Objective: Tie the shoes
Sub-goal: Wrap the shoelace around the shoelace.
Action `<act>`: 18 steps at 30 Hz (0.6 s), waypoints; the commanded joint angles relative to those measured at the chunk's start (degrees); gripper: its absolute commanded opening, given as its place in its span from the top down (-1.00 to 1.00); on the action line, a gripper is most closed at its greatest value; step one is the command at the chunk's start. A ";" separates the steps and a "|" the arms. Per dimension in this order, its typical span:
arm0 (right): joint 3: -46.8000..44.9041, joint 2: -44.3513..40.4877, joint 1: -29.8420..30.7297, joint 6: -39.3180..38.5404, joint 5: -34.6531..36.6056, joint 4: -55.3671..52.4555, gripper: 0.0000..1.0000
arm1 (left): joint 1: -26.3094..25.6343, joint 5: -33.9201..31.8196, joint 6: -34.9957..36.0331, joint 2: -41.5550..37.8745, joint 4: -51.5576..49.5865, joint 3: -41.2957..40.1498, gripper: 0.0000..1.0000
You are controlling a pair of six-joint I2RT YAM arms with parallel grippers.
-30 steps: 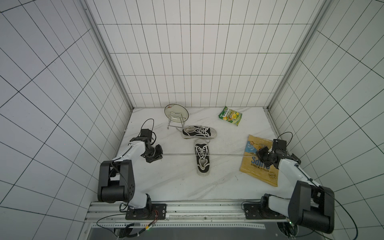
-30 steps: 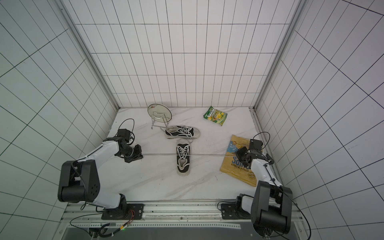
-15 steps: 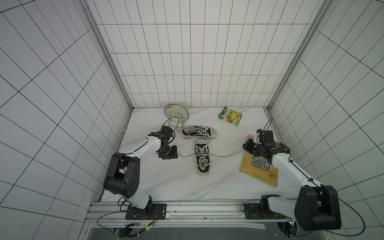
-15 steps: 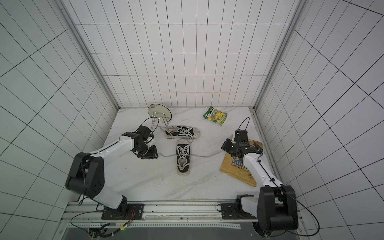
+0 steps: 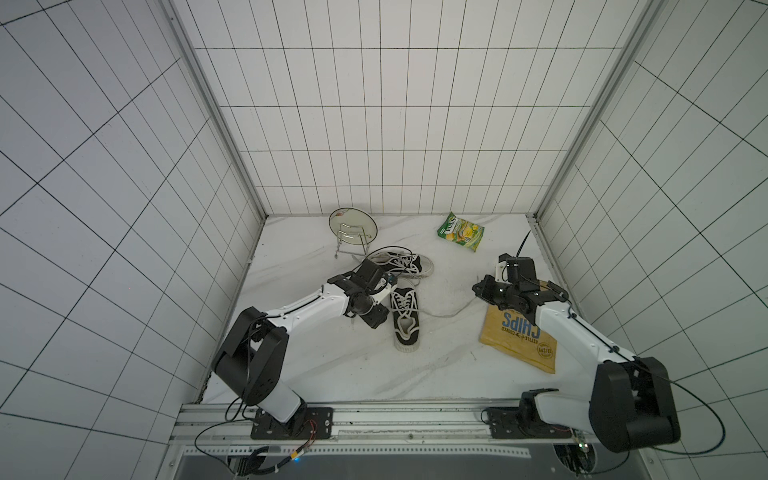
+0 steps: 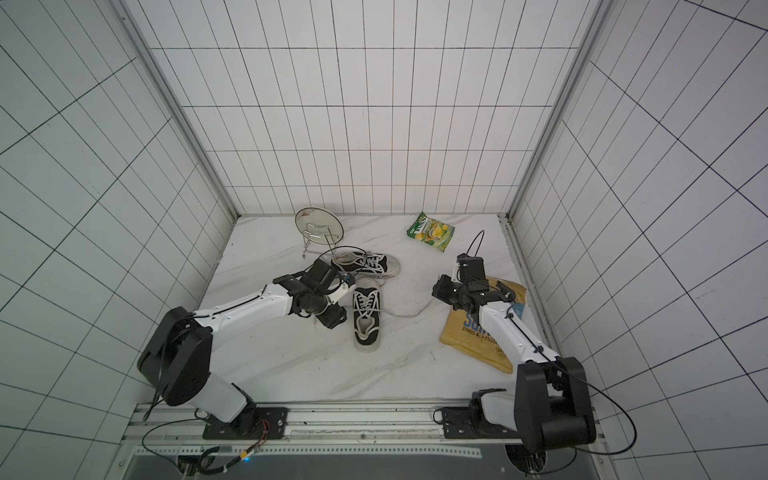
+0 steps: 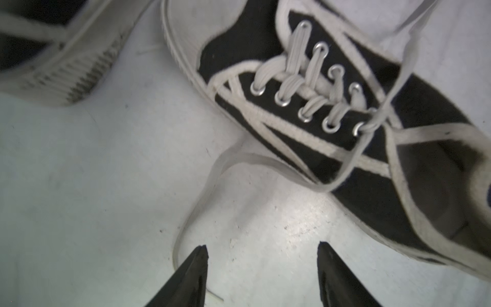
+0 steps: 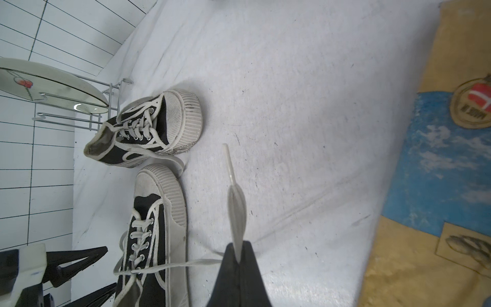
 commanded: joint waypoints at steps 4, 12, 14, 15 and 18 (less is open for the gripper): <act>-1.56 1.14 0.39 2.17 -2.61 3.03 1.00 | -0.24 3.74 19.25 -0.54 16.67 -5.36 -0.28; -2.47 0.84 0.31 3.45 -3.13 4.06 1.00 | -0.25 5.54 25.95 4.06 21.49 -5.68 0.05; -2.49 0.72 0.36 3.69 -3.18 4.08 1.00 | -0.17 5.23 26.80 5.04 21.53 -5.17 0.16; -2.59 0.63 0.31 3.76 -3.26 4.05 1.00 | -0.07 5.40 27.38 5.31 21.29 -5.05 0.19; -2.87 0.26 0.32 3.98 -3.09 4.04 1.00 | -0.08 6.14 28.77 5.45 20.54 -4.95 0.34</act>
